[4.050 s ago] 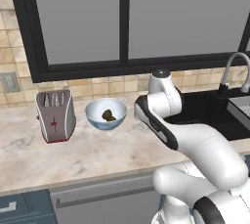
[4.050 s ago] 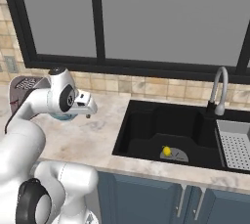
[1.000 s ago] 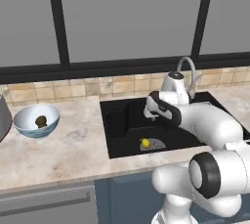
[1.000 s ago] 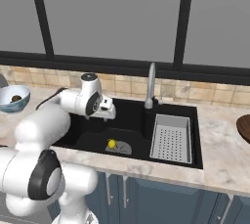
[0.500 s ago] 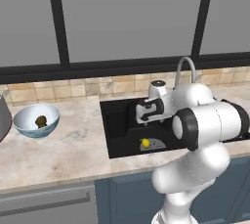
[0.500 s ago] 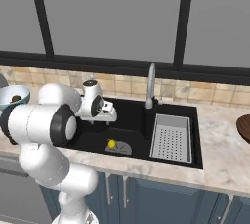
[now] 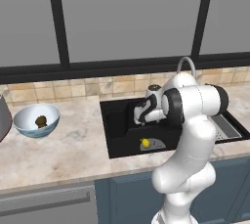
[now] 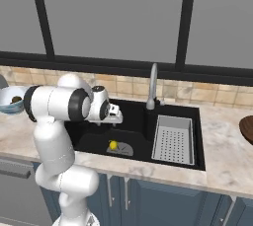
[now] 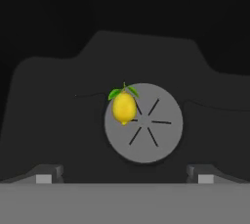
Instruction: Pick the kiwis from the cabinet and place them in one bowl. Pick the lemon from the sink and place it in the other bowl.
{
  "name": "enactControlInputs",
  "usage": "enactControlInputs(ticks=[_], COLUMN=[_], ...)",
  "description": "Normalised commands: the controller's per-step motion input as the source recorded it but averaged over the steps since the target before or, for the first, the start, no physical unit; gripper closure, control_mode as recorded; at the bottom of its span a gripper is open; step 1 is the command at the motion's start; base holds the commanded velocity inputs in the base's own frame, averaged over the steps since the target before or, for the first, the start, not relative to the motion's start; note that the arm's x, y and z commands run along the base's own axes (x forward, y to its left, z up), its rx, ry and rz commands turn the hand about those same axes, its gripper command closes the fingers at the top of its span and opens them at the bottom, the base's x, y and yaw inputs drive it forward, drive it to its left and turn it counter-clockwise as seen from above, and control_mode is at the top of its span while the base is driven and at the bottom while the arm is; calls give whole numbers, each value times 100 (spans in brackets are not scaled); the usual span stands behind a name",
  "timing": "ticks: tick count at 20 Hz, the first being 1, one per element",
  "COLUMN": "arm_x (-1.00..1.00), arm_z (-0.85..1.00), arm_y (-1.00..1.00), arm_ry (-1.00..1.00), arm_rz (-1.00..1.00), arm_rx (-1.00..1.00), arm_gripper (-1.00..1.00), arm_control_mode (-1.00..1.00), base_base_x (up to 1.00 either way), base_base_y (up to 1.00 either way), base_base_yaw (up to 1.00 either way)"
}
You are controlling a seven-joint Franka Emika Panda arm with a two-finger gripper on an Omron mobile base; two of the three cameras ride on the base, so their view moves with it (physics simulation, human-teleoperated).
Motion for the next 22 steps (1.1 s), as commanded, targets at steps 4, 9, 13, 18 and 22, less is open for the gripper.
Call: enactControlInputs(ticks=[4, 9, 13, 18, 22], arm_x=[52, 27, -14, -3, 7], arm_z=[-36, -41, -42, -33, -33], arm_y=[-2, 0, 0, -4, -16], arm_ry=[-6, -5, 4, 0, 0], arm_rz=[0, 0, 0, 0, 0], arm_rx=[0, 0, 3, 2, -1], arm_gripper=[-100, -100, -100, -100, -100], arm_control_mode=[-100, -100, -100, -100, -100], base_base_x=[0, 0, 0, 0, 0], base_base_y=[0, 0, 0, 0, 0], base_base_yaw=[0, 0, 0, 0, 0])
